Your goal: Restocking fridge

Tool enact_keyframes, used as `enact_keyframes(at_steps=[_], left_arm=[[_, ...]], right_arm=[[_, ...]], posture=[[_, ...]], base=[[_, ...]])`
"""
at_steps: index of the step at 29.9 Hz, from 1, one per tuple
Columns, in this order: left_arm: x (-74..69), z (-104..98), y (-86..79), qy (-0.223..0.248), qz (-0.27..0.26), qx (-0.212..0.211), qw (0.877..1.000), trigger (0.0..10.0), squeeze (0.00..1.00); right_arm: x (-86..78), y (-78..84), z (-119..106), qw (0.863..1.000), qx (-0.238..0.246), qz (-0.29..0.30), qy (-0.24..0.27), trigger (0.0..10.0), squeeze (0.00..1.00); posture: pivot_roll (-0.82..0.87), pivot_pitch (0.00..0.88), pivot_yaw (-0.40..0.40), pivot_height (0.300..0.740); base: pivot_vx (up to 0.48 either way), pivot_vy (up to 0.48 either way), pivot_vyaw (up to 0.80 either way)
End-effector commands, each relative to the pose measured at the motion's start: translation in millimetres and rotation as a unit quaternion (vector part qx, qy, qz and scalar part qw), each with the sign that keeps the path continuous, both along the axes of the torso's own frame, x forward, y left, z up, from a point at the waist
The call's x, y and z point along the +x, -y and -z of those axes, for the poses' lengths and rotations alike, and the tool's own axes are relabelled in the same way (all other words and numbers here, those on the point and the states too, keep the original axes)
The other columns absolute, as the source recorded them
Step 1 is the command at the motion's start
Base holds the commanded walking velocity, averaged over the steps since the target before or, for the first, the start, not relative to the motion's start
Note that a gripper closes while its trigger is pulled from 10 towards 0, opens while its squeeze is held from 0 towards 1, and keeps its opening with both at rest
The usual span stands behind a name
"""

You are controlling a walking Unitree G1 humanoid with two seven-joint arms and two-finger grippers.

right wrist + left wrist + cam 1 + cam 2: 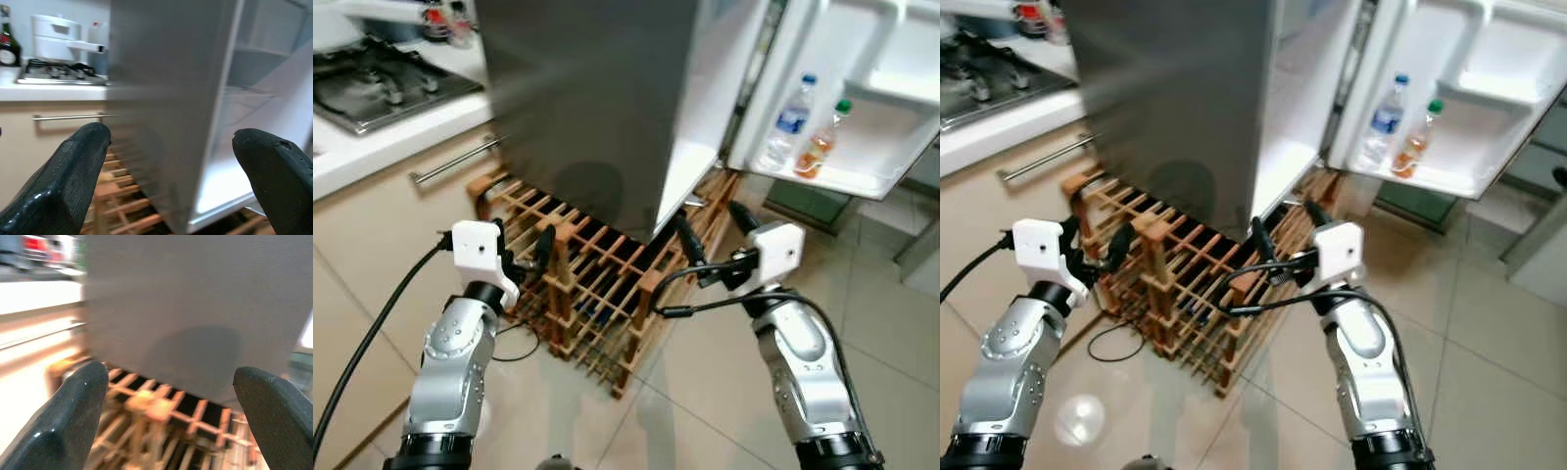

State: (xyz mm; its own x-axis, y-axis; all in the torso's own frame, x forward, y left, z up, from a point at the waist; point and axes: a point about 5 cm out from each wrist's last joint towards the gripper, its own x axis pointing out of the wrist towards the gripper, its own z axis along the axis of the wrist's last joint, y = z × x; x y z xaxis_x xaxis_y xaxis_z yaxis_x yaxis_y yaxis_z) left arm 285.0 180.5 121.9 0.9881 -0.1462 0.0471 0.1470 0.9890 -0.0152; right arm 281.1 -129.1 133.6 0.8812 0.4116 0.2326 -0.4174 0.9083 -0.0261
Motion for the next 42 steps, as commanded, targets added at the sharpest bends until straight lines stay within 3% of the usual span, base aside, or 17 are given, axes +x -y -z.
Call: enact_keyframes(at_steps=[1, 9, 12, 14, 18, 23, 28, 31, 35, 38, 42], left_arm=[[-0.9, -3, 8.9, 0.011, 0.003, 0.006, 1.0, 10.0, 0.0], [-14.3, 13, 12.3, -0.023, -0.097, 0.003, 0.995, 10.0, 0.0], [-17.3, 20, 12.7, -0.035, -0.112, 0.012, 0.993, 10.0, 0.0], [-26.0, 29, -3.0, -0.045, -0.166, 0.048, 0.984, 10.0, 0.0], [-39.8, 20, -22.9, -0.011, -0.192, 0.087, 0.978, 10.0, 0.0], [-44.0, 18, -23.4, -0.012, -0.218, 0.079, 0.973, 10.0, 0.0], [-36.7, -3, -10.3, 0.037, -0.207, 0.095, 0.973, 10.0, 0.0], [-25.9, -13, -9.7, 0.047, -0.193, 0.088, 0.976, 10.0, 0.0], [-13.3, -5, 0.0, 0.024, -0.165, 0.091, 0.982, 10.0, 0.0], [-7.7, -9, 10.8, 0.026, -0.146, 0.089, 0.985, 10.0, 0.0], [-2.9, -12, 24.9, 0.034, -0.112, 0.089, 0.989, 10.0, 0.0]], right_arm=[[0.6, 7.0, 4, 1.0, 0.0, 0.016, -0.023, 10.0, 0.0], [2.0, 10.3, 21, 0.997, -0.015, 0.026, -0.069, 10.0, 0.0], [4.6, 12.3, 20, 0.997, -0.013, 0.036, -0.074, 10.0, 0.0], [7.5, 21.7, 22, 0.994, -0.004, 0.07, -0.086, 10.0, 0.0], [-0.6, 34.8, 32, 0.989, -0.024, 0.103, -0.106, 10.0, 0.0], [-5.6, 42.1, 52, 0.979, -0.034, 0.134, -0.146, 10.0, 0.0], [-4.4, 37.0, 58, 0.978, -0.031, 0.13, -0.158, 10.0, 0.0], [2.0, 23.9, 44, 0.986, -0.03, 0.101, -0.128, 10.0, 0.0], [9.5, 14.8, 40, 0.991, -0.041, 0.074, -0.099, 10.0, 0.0], [14.5, 17.2, 41, 0.99, -0.02, 0.095, -0.103, 10.0, 0.0], [15.8, 5.9, 29, 0.994, -0.004, 0.077, -0.077, 10.0, 0.0]], posture=[[-0.04, 0.0, -0.026, 0.74], [-0.01, 0.0, -0.03, 0.74], [-0.02, 0.0, -0.032, 0.74], [-0.02, 0.0, -0.05, 0.74], [-0.02, 0.0, -0.067, 0.74], [-0.01, 0.0, -0.075, 0.74], [0.01, 0.0, -0.123, 0.74], [0.0, 0.0, -0.145, 0.74], [0.01, 0.0, -0.104, 0.74], [0.0, 0.0, -0.092, 0.74], [-0.02, 0.0, -0.074, 0.74]], base=[[0.0, 0.0, 0.71], [0.0, 0.0, 0.68], [0.0, 0.0, 0.64], [0.0, 0.0, 0.62], [0.0, 0.0, 0.59], [0.0, 0.0, 0.58], [0.0, 0.0, 0.58], [0.0, 0.0, 0.56], [0.0, 0.0, 0.55], [0.0, 0.0, 0.54], [0.0, 0.0, 0.52]])
